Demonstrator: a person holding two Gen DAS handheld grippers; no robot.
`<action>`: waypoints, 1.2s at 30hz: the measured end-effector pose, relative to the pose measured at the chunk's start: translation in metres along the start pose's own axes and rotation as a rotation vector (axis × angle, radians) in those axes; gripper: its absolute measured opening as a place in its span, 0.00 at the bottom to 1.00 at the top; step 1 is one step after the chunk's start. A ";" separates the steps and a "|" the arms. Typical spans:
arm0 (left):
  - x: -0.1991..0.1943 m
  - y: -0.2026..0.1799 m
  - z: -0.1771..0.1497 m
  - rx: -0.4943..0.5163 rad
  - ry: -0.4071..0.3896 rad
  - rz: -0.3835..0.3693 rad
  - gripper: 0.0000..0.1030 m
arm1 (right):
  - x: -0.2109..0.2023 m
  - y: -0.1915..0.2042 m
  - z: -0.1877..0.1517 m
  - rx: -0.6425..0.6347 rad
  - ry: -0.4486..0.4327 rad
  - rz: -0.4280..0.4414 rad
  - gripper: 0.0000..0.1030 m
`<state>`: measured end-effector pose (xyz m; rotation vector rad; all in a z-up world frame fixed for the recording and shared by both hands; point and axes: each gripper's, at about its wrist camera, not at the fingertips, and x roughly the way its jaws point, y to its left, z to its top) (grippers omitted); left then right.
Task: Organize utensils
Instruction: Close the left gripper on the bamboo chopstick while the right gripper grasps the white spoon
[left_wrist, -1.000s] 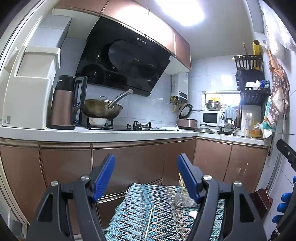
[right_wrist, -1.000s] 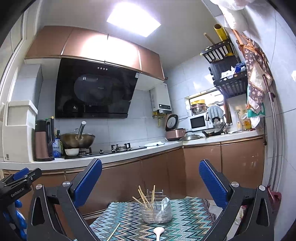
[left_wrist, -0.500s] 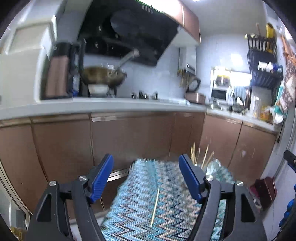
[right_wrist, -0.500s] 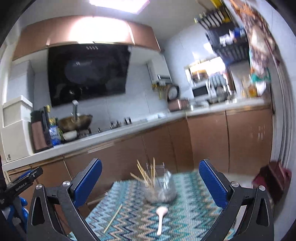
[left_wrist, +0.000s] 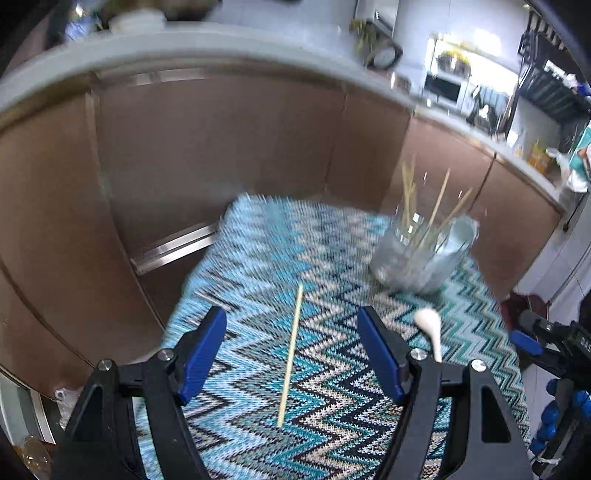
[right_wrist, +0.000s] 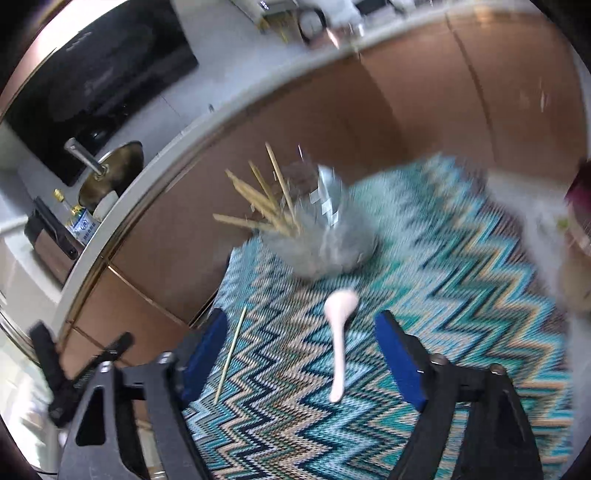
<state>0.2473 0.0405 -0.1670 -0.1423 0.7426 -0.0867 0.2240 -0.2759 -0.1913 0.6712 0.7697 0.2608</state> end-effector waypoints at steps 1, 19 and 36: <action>0.017 0.001 0.001 -0.003 0.044 -0.016 0.70 | 0.014 -0.009 0.002 0.032 0.038 0.018 0.73; 0.132 0.002 0.017 0.016 0.285 -0.103 0.64 | 0.144 -0.070 0.029 0.206 0.322 0.162 0.56; 0.172 0.000 0.024 0.077 0.380 -0.118 0.40 | 0.177 -0.050 0.038 0.139 0.392 0.190 0.23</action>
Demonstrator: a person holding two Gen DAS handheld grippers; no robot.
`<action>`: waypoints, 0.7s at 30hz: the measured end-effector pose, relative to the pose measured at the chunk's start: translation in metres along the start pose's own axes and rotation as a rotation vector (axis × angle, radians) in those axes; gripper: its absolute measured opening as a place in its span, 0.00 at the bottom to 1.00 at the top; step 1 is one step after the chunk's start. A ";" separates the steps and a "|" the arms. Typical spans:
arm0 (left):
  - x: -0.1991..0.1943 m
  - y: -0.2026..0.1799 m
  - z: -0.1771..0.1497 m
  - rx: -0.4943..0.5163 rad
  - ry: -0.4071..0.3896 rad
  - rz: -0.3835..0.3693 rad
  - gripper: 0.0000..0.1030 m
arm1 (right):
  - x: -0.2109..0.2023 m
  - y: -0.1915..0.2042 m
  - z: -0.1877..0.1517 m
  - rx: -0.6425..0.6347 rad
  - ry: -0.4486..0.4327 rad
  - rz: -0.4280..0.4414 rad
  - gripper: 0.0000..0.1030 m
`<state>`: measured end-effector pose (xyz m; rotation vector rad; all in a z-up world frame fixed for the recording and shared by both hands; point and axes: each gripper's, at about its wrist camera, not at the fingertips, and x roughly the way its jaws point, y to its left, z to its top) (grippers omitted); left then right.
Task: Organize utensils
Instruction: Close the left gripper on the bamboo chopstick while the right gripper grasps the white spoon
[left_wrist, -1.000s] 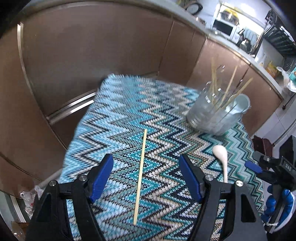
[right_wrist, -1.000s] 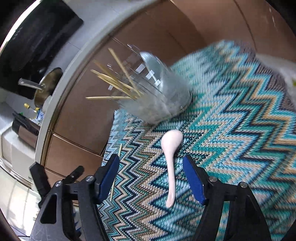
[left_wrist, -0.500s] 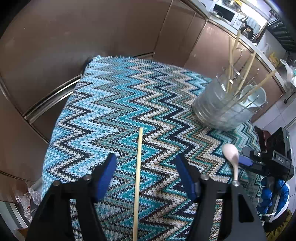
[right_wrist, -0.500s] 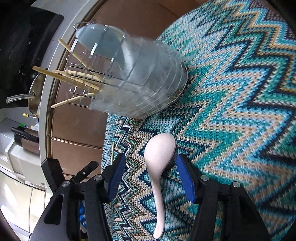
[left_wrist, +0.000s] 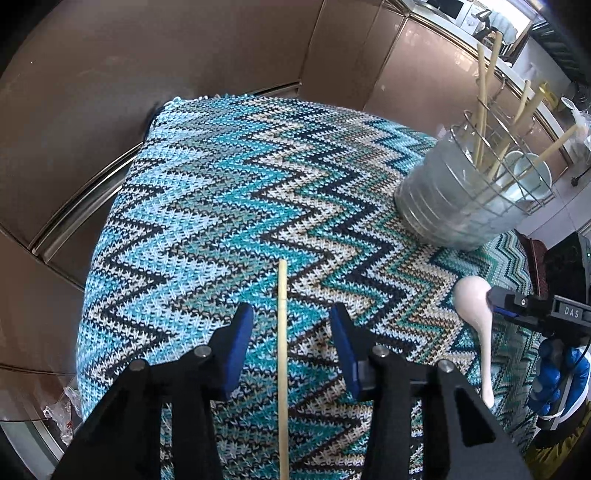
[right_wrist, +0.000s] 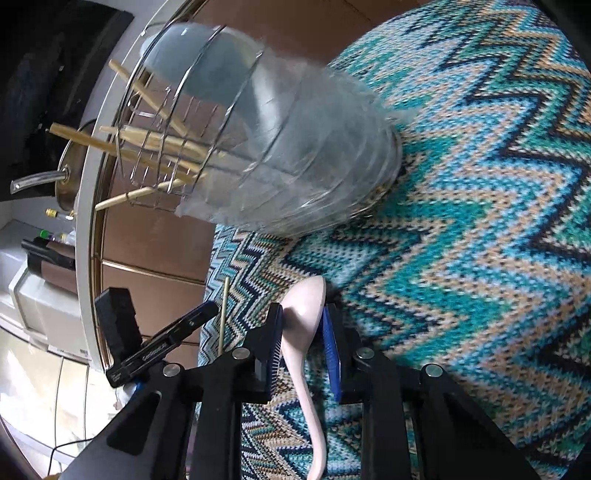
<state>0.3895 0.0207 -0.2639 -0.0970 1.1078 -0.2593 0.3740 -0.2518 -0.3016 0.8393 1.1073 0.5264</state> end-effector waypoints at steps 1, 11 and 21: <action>0.001 0.001 0.000 -0.002 0.003 -0.006 0.40 | 0.003 0.002 0.000 -0.004 0.006 0.002 0.23; 0.008 0.003 0.007 0.008 0.059 -0.030 0.28 | 0.008 0.009 0.005 -0.033 0.007 0.012 0.21; 0.023 0.004 0.022 0.027 0.139 -0.023 0.18 | 0.012 0.017 0.011 -0.070 0.017 0.011 0.14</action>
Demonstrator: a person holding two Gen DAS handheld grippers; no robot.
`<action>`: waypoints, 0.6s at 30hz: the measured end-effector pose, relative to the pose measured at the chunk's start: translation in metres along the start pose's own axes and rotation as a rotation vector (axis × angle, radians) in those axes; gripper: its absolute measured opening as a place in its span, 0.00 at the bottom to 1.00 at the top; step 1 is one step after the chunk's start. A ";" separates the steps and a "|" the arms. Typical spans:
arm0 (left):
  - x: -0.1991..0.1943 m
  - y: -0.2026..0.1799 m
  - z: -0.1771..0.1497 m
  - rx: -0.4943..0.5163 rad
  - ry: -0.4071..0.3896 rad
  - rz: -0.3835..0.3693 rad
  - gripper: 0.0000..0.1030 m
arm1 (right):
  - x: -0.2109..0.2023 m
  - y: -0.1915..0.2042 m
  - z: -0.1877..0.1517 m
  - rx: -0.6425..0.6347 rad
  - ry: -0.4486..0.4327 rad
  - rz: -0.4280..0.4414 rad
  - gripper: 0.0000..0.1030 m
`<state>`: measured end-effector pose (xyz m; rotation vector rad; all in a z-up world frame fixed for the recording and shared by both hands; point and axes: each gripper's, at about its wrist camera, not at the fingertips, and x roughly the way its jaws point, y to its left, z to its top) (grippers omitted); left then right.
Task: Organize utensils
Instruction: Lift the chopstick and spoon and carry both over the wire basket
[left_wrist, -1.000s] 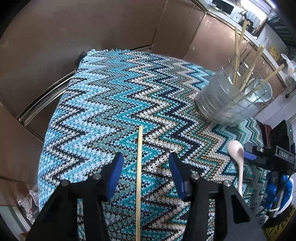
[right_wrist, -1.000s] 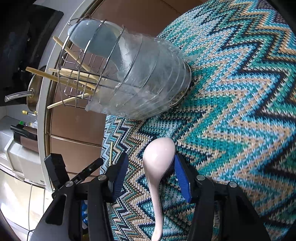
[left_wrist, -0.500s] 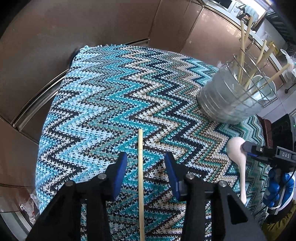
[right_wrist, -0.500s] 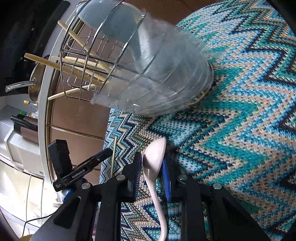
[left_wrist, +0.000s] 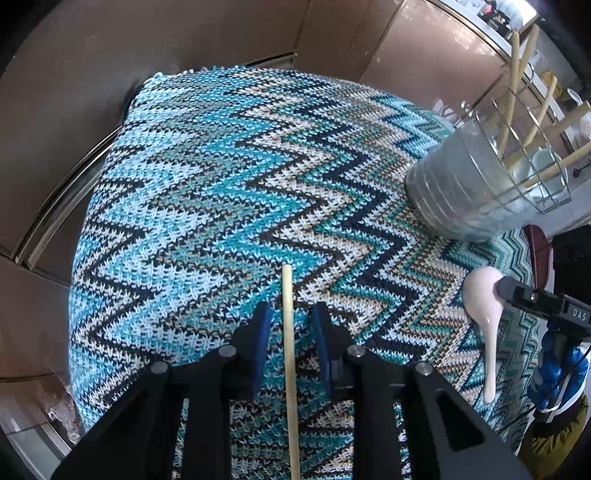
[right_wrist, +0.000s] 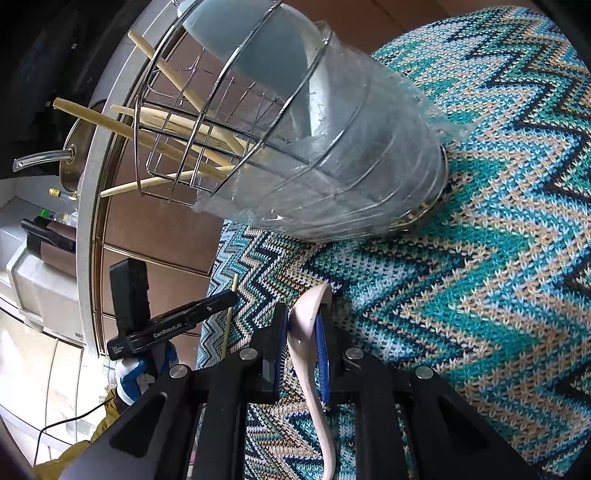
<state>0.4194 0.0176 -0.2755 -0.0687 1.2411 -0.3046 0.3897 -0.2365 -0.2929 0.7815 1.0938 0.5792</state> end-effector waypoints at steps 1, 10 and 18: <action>0.001 0.000 0.001 0.003 0.006 0.003 0.16 | 0.002 0.002 0.000 -0.002 0.000 0.000 0.14; -0.005 0.004 0.006 0.009 -0.001 0.003 0.05 | 0.006 0.023 -0.009 -0.058 -0.004 -0.011 0.07; -0.058 0.006 -0.012 0.014 -0.170 -0.026 0.05 | -0.019 0.060 -0.030 -0.148 -0.077 -0.037 0.06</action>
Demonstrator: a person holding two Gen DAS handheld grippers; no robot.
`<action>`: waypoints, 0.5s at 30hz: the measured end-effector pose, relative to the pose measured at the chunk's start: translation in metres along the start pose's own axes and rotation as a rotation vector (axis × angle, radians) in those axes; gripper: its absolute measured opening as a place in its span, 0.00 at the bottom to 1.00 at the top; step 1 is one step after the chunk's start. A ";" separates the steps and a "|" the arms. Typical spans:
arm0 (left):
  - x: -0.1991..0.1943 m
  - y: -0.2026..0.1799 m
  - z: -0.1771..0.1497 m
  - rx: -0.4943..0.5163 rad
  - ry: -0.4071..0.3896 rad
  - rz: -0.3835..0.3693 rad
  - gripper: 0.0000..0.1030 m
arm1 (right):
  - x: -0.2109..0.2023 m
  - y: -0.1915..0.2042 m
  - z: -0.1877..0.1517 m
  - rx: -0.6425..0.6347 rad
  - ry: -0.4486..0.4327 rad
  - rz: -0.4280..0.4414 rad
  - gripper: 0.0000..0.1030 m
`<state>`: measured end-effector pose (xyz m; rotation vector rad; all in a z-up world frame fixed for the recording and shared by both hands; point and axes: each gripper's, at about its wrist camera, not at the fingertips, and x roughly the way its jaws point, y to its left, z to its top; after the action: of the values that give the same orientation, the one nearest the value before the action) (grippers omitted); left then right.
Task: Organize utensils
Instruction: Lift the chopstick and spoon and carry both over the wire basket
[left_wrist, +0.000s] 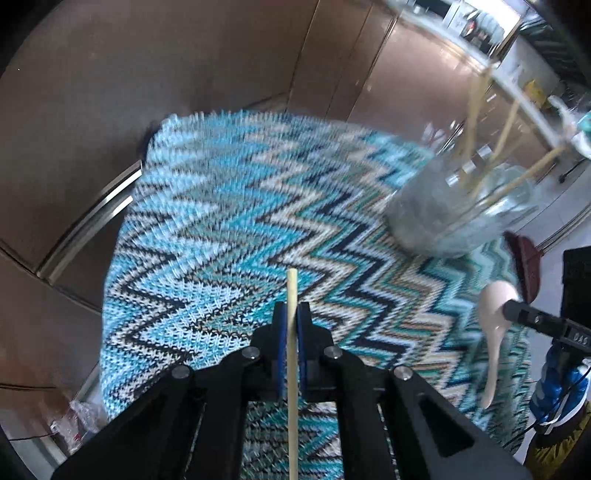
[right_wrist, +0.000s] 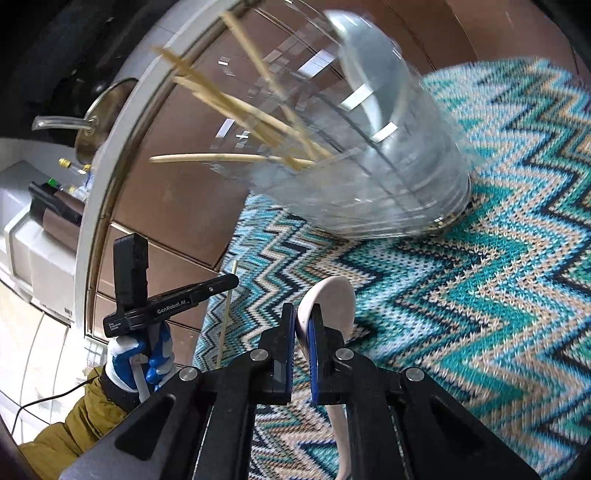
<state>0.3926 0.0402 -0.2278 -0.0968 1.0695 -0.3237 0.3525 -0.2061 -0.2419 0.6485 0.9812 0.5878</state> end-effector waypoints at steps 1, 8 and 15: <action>-0.008 -0.001 -0.002 0.001 -0.021 -0.004 0.05 | -0.003 0.004 -0.002 -0.009 -0.009 0.001 0.06; -0.071 -0.011 -0.017 0.006 -0.180 -0.043 0.05 | -0.044 0.048 -0.024 -0.112 -0.105 -0.060 0.06; -0.136 -0.027 -0.022 0.001 -0.341 -0.092 0.05 | -0.096 0.093 -0.032 -0.202 -0.258 -0.127 0.06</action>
<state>0.3084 0.0579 -0.1170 -0.1934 0.7279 -0.3759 0.2677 -0.2046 -0.1339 0.4648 0.7052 0.4703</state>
